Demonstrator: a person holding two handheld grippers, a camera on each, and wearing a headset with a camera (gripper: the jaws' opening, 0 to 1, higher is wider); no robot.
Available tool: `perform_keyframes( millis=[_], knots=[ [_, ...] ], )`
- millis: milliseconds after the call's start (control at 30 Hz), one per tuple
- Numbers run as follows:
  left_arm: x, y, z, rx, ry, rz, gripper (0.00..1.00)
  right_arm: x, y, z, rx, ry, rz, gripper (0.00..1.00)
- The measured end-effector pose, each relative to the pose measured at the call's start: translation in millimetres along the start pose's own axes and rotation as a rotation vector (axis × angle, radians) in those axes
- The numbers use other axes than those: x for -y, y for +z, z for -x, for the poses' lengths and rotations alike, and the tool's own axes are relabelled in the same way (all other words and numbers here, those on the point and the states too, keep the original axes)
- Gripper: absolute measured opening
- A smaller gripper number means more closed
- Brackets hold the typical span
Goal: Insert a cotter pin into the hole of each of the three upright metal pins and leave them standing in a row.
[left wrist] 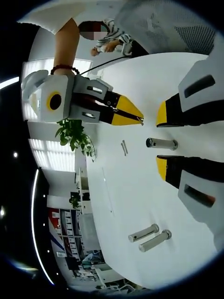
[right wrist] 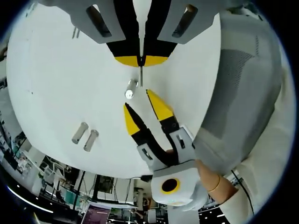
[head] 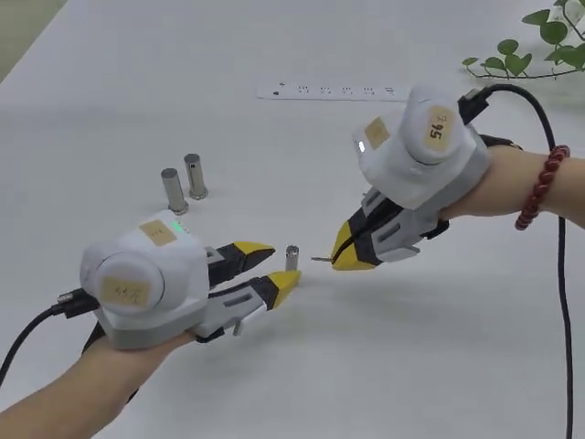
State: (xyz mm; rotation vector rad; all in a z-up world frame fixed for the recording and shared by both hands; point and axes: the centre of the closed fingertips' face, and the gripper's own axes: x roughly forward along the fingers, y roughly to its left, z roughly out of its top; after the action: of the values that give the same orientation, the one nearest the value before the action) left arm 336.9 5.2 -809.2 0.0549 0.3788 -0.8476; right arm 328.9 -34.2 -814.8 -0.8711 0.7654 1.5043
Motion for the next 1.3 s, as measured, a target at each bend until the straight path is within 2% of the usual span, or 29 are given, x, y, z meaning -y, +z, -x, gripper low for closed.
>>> perform_keyframes(
  millis=[333,633,1300],
  knots=[
    [-2.1,-3.7,-11.8,-0.004,-0.004,0.003,0.20,10.2,-1.7,-4.2,-0.019,-0.036,0.050,0.03],
    [-2.6,-8.6,-19.3,-0.017,-0.007,0.003,0.13,17.7,-4.6,-7.6,-0.039,-0.052,0.082,0.03],
    [-4.6,-12.4,-22.7,-0.024,-0.014,0.003,0.08,23.0,-2.1,-14.1,-0.053,-0.059,0.122,0.03]
  ],
)
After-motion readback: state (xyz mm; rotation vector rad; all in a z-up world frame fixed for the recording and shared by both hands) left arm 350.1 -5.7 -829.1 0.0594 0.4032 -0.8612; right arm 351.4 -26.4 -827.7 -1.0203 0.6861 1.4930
